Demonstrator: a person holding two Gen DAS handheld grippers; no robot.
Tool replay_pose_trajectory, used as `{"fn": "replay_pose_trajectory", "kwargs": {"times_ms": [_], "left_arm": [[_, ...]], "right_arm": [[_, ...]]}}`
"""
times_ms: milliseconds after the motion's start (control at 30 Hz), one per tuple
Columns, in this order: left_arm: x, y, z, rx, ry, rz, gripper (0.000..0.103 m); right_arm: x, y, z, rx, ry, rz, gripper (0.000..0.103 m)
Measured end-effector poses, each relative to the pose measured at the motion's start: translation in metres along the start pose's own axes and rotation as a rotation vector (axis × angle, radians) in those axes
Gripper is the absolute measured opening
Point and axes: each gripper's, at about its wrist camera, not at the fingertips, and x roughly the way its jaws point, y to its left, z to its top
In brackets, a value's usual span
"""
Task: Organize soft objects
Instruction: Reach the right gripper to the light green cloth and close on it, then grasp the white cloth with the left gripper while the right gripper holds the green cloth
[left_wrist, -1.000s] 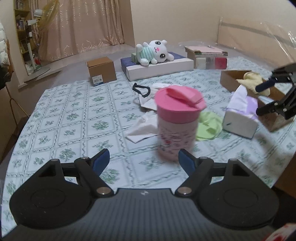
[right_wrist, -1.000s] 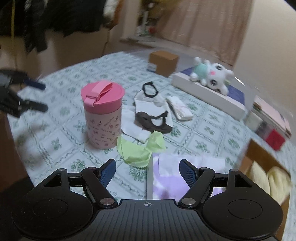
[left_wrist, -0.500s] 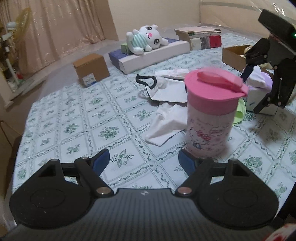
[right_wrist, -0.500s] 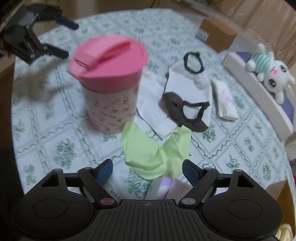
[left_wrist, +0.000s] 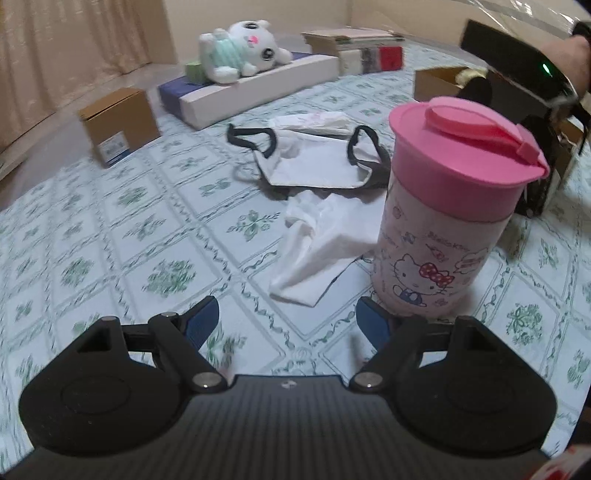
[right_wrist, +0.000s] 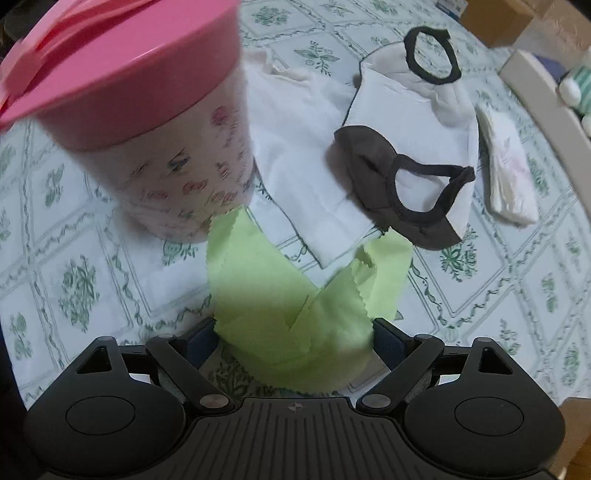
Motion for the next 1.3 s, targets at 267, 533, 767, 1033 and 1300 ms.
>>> {"fn": "replay_pose_trajectory", "kwargs": {"times_ms": [267,533,767,1033,1300], "left_arm": [[0.029,0.007,0.01,0.112,-0.008,-0.084,0.079],[0.058,0.006,0.025,0.219,-0.03,-0.154,0.072],[0.078,0.008,0.037,0.275,-0.001,-0.195,0.053],[0.07,0.006,0.037,0.221,0.017,-0.195,0.015],[0.034,0.012,0.029,0.06,0.01,-0.034,0.01]], "right_arm": [[-0.014,-0.016,-0.001,0.047,-0.029,-0.019,0.013],[-0.028,-0.005,-0.003,0.044,-0.084,-0.125,0.003],[-0.033,-0.008,-0.005,0.095,-0.106,-0.165,0.003],[-0.04,-0.008,-0.01,0.137,-0.152,-0.183,0.003],[-0.06,0.004,-0.018,0.196,-0.225,-0.225,0.003]]}}
